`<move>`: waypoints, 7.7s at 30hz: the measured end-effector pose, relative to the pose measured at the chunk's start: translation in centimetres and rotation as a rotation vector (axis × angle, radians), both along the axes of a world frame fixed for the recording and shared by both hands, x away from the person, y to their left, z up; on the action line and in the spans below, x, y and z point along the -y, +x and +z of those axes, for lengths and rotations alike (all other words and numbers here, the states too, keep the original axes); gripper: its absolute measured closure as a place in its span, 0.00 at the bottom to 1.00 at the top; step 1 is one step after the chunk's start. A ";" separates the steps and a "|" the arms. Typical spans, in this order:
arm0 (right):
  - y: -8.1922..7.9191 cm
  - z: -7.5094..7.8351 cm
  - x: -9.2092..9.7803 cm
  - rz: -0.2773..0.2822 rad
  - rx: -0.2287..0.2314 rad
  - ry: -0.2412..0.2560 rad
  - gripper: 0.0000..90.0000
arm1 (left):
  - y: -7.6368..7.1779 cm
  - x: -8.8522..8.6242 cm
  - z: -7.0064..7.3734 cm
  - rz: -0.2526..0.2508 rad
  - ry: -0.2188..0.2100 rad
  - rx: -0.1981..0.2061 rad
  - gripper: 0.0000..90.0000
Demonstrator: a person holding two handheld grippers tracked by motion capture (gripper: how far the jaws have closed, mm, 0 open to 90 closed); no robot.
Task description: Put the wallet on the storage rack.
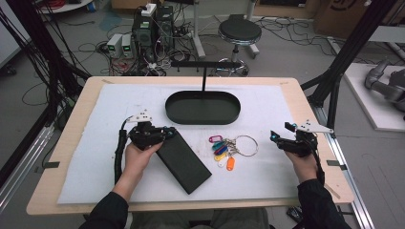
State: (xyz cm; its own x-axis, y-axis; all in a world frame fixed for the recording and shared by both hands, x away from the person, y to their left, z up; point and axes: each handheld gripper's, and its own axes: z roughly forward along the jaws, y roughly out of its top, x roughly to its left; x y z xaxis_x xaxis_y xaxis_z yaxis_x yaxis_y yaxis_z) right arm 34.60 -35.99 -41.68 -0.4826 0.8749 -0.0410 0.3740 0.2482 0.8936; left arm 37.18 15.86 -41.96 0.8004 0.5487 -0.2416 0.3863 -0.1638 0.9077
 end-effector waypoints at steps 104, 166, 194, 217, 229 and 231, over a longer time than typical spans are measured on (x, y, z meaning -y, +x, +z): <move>-2.2 2.2 -12.2 0.897 -0.245 -0.047 0.87 | -2.8 0.5 0.5 -0.365 0.026 0.150 0.39; 1.6 0.1 -2.2 0.091 -0.124 0.127 0.37 | 0.4 2.4 4.7 -0.093 0.086 0.370 0.82; 2.0 -0.2 -2.7 0.091 -0.128 0.098 0.37 | 7.7 4.1 2.1 0.031 0.112 0.316 0.82; 2.0 -0.3 -2.7 0.096 -0.129 0.096 0.37 | 10.5 6.0 -0.4 0.050 0.090 0.254 0.82; 1.9 -0.2 -2.7 0.096 -0.130 0.096 0.37 | 11.0 6.2 -1.4 0.043 0.103 0.256 0.82; 1.9 -0.2 -2.7 0.097 -0.131 0.095 0.37 | 11.0 6.2 -1.5 0.043 0.105 0.257 0.82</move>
